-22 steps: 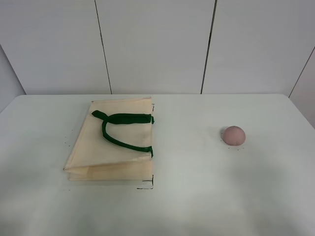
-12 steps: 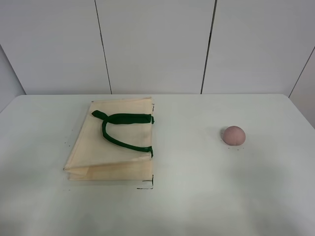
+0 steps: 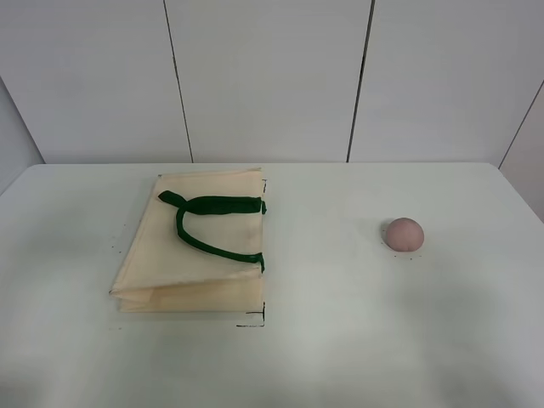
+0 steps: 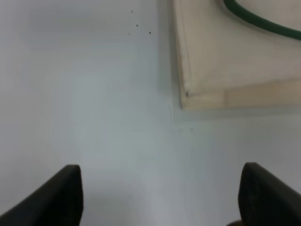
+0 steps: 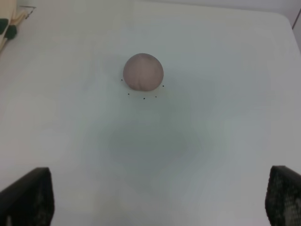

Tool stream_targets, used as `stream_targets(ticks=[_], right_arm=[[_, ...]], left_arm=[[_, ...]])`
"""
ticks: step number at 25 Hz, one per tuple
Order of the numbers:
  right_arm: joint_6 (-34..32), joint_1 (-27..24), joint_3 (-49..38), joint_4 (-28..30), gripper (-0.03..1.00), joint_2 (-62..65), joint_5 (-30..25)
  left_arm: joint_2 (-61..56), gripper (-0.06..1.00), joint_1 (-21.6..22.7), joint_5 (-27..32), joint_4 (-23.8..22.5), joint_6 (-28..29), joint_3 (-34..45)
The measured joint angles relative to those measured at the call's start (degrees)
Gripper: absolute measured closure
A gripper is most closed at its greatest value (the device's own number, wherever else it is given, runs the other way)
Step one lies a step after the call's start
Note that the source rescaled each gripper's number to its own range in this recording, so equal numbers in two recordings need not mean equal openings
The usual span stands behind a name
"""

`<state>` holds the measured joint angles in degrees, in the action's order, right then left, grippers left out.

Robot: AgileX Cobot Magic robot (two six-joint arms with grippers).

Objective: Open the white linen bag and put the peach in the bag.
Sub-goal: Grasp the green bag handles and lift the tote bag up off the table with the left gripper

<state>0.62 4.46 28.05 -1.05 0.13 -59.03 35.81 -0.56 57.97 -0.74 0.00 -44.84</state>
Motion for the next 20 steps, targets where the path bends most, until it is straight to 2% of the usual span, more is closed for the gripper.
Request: stream_targets(ticks=[10,15,18,20], right_arm=[[0.0,0.0,0.0,0.0,-0.03,0.0,0.0],[0.0,0.0,0.0,0.0,-0.03,0.0,0.0],[0.0,0.0,0.0,0.0,-0.03,0.0,0.0],[0.0,0.0,0.0,0.0,-0.03,0.0,0.0]], left_arm=[[44.31,-0.02,0.0,-3.29,0.74,1.54,-25.09],[60.53,-0.02,-0.17,-3.73,6.67,1.7,-37.31],[67.42,-0.02,-2.61,-3.79,7.92,3.71,-42.51],[70.59,-0.02,-5.74,-3.86,7.56,6.28,-44.42]])
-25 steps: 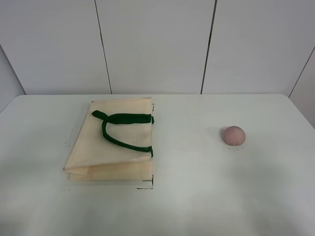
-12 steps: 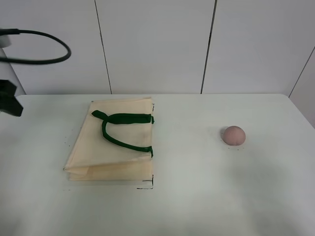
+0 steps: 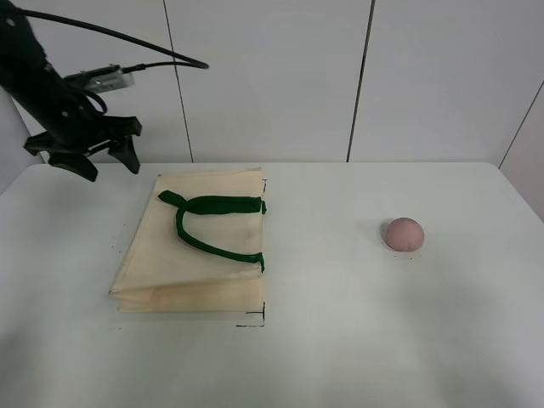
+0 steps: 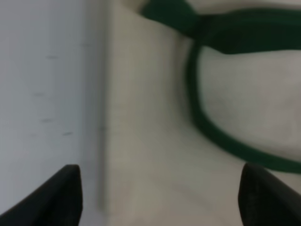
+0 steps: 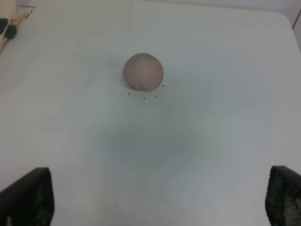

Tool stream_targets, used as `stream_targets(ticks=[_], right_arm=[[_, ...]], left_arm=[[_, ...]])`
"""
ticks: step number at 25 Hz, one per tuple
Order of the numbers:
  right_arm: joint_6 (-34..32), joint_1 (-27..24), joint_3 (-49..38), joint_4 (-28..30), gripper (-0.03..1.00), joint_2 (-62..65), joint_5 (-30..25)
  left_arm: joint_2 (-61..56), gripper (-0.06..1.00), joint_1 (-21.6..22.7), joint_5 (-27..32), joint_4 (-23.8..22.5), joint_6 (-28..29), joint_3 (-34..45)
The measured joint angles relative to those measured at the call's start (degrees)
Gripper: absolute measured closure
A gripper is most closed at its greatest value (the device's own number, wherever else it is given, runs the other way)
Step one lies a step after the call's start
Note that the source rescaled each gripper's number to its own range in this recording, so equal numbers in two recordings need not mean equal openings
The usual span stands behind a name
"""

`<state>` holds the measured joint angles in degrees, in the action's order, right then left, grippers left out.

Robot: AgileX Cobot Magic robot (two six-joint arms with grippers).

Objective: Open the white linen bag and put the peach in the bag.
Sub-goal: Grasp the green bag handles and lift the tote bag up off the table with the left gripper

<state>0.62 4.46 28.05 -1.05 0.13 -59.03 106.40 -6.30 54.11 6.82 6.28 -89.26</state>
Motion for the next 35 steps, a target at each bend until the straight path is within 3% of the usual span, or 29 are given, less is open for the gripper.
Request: stream_targets(ticks=[4,7,20,35], right_arm=[[0.0,0.0,0.0,0.0,-0.03,0.0,0.0],[0.0,0.0,0.0,0.0,-0.03,0.0,0.0],[0.0,0.0,0.0,0.0,-0.03,0.0,0.0],[-0.05,0.0,0.0,0.0,-0.03,0.0,0.0]], left_arm=[[5.46,-0.02,-5.97,-2.44,-1.84,5.76,-1.43],[9.46,-0.02,-7.98,-3.68,-2.26,9.2,-1.54],[18.94,-0.02,-8.2,-9.09,-3.68,12.48,-3.42],[19.01,-0.01,-10.03,-12.07,-11.6,19.3,-4.1]])
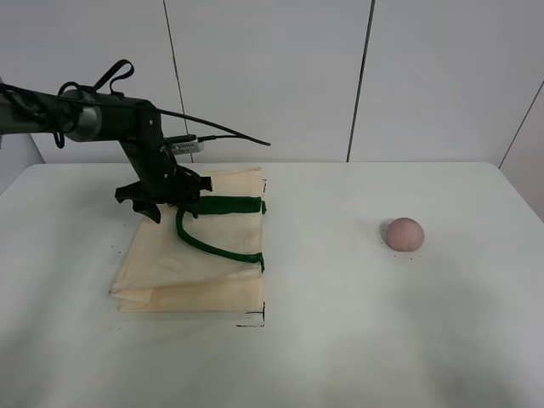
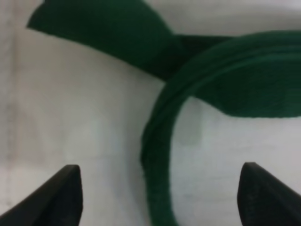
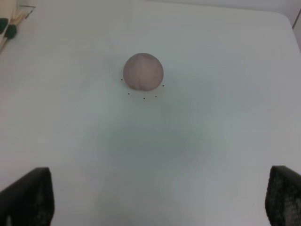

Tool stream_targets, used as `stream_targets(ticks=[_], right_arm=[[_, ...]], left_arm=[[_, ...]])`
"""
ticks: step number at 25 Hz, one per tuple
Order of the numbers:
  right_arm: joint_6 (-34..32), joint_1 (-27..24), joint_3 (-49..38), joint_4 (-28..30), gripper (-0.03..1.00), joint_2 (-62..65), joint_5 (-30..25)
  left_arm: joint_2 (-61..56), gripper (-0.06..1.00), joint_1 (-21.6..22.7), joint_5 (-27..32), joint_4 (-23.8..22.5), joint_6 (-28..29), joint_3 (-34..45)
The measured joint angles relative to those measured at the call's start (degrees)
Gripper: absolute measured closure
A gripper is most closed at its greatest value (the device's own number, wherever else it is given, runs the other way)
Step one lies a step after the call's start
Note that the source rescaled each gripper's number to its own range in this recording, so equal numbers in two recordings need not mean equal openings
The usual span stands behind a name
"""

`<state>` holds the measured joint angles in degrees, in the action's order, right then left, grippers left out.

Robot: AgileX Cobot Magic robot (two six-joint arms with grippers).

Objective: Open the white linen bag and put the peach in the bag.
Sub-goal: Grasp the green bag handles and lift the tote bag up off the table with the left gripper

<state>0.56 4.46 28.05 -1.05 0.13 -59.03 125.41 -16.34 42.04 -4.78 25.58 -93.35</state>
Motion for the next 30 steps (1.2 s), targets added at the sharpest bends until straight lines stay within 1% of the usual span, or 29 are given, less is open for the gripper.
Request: stream_targets(ticks=[3,7,13,15,17,18,19,21,22,23,25,28,30], right_arm=[[0.0,0.0,0.0,0.0,-0.03,0.0,0.0],[0.0,0.0,0.0,0.0,-0.03,0.0,0.0],[0.0,0.0,0.0,0.0,-0.03,0.0,0.0],[0.0,0.0,0.0,0.0,-0.03,0.0,0.0],[0.0,0.0,0.0,0.0,-0.03,0.0,0.0],[0.0,0.0,0.0,0.0,-0.03,0.0,0.0],[0.0,0.0,0.0,0.0,-0.03,0.0,0.0],[0.0,0.0,0.0,0.0,-0.03,0.0,0.0],[0.0,0.0,0.0,0.0,-0.03,0.0,0.0],[0.0,0.0,0.0,0.0,-0.03,0.0,0.0],[0.0,0.0,0.0,0.0,-0.03,0.0,0.0],[0.0,0.0,0.0,0.0,-0.03,0.0,0.0],[0.0,0.0,0.0,0.0,-0.03,0.0,0.0]], left_arm=[[0.25,-0.01,-0.68,-1.33,-1.79,2.08,0.0],[1.72,0.0,-0.62,-0.79,-2.98,3.02,0.0],[4.49,0.01,-0.62,-0.84,-3.0,3.19,0.0],[4.6,0.04,-0.62,-0.91,-3.0,3.21,0.0],[4.66,0.14,-0.67,-1.11,-2.89,3.26,0.0],[4.66,0.24,-0.77,-1.17,-2.81,3.33,0.0],[4.66,0.36,-0.8,-1.24,-2.71,3.33,0.0],[4.66,0.67,-0.86,-1.22,-2.58,3.33,-0.18],[4.66,0.84,-0.86,-1.11,-2.58,3.33,-0.25],[4.66,0.94,-0.86,-0.95,-2.77,3.33,-0.38],[4.66,0.94,-0.86,0.56,-3.02,3.33,-1.14],[4.48,0.94,-0.86,4.97,-3.48,2.99,-3.25],[3.23,0.94,-0.86,7.0,-3.41,1.03,-5.67]])
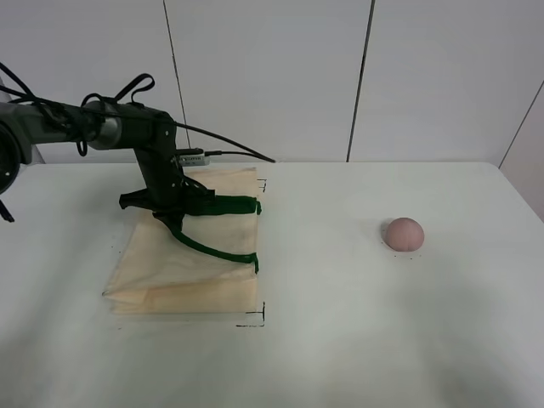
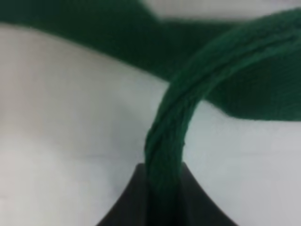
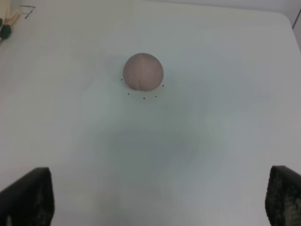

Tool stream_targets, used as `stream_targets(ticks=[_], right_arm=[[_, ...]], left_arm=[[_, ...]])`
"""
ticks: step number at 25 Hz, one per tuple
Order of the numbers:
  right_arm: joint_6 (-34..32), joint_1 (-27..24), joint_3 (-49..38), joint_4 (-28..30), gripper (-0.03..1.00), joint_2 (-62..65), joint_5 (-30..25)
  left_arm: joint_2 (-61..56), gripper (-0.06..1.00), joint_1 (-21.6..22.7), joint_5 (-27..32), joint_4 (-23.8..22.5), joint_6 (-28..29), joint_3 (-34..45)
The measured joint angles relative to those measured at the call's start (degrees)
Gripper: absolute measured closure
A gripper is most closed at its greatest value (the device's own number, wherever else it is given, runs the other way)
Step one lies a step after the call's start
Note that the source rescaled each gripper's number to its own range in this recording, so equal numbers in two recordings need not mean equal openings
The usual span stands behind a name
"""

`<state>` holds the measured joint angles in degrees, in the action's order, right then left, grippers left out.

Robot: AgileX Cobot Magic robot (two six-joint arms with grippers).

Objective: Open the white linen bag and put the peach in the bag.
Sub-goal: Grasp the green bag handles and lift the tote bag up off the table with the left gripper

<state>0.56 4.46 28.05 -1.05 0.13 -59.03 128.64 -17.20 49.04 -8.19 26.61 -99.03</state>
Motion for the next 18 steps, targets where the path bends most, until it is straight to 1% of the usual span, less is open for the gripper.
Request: stream_targets(ticks=[5,10,13,14,18], right_arm=[[0.0,0.0,0.0,0.0,-0.03,0.0,0.0],[0.0,0.0,0.0,0.0,-0.03,0.0,0.0],[0.0,0.0,0.0,0.0,-0.03,0.0,0.0],[0.0,0.0,0.0,0.0,-0.03,0.0,0.0],[0.0,0.0,0.0,0.0,-0.03,0.0,0.0]], left_arm=[[-6.58,0.94,0.0,4.82,1.08,-7.93,-8.26],[-10.52,0.94,0.0,12.89,2.17,-15.0,-16.47],[-10.95,0.94,0.0,17.71,4.49,-18.2,-21.4],[-10.95,0.94,0.0,18.59,5.96,-19.2,-23.1],[-11.58,0.94,0.0,18.63,9.84,-21.38,-27.48]])
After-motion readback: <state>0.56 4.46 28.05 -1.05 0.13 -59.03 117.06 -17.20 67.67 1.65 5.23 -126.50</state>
